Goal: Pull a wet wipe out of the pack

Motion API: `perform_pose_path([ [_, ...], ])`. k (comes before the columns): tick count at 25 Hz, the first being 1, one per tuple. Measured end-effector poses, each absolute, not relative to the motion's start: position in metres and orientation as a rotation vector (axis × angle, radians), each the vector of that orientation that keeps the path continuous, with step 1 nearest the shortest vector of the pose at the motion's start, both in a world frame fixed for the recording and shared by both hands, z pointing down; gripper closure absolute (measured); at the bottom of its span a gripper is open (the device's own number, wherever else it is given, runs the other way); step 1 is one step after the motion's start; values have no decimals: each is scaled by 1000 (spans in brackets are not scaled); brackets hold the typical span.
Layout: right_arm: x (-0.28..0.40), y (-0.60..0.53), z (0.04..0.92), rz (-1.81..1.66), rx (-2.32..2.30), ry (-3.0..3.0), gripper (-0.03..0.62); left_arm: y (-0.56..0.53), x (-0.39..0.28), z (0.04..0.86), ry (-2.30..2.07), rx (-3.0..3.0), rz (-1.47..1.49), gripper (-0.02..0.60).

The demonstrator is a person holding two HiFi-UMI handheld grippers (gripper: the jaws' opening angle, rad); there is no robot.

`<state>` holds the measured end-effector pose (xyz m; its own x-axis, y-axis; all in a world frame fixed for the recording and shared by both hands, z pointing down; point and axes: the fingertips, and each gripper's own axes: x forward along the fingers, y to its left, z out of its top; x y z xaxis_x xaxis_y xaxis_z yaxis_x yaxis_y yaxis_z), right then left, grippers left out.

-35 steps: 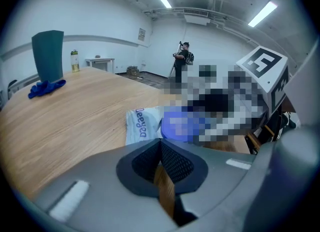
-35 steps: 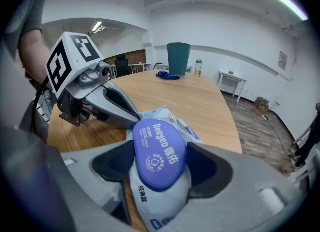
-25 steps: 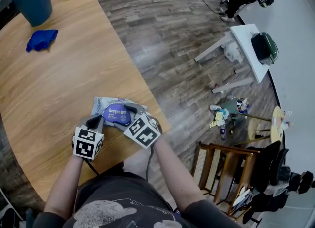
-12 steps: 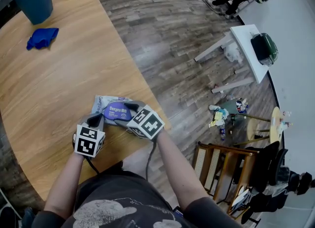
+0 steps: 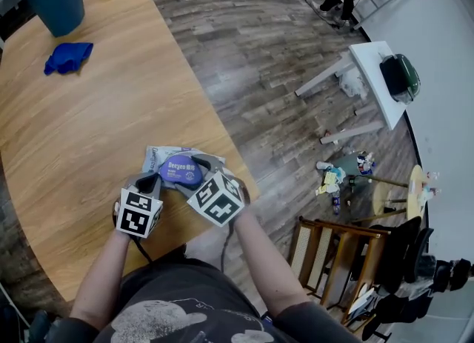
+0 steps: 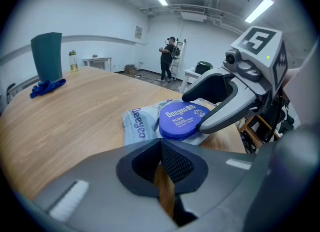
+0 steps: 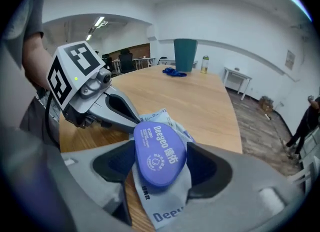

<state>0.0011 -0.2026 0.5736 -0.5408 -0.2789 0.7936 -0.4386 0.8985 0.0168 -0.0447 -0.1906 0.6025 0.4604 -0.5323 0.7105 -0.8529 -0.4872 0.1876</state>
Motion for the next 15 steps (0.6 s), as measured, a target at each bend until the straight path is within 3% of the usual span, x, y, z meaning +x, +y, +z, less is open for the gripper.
perform_pose_path([
  [13,11,-234,526,131,828,-2266,304,-193,-46,600,-1165,2193,788,565],
  [15,16,-246,528,47,878,-2221,447,-192,-46,602,-1163,2189,795,565],
])
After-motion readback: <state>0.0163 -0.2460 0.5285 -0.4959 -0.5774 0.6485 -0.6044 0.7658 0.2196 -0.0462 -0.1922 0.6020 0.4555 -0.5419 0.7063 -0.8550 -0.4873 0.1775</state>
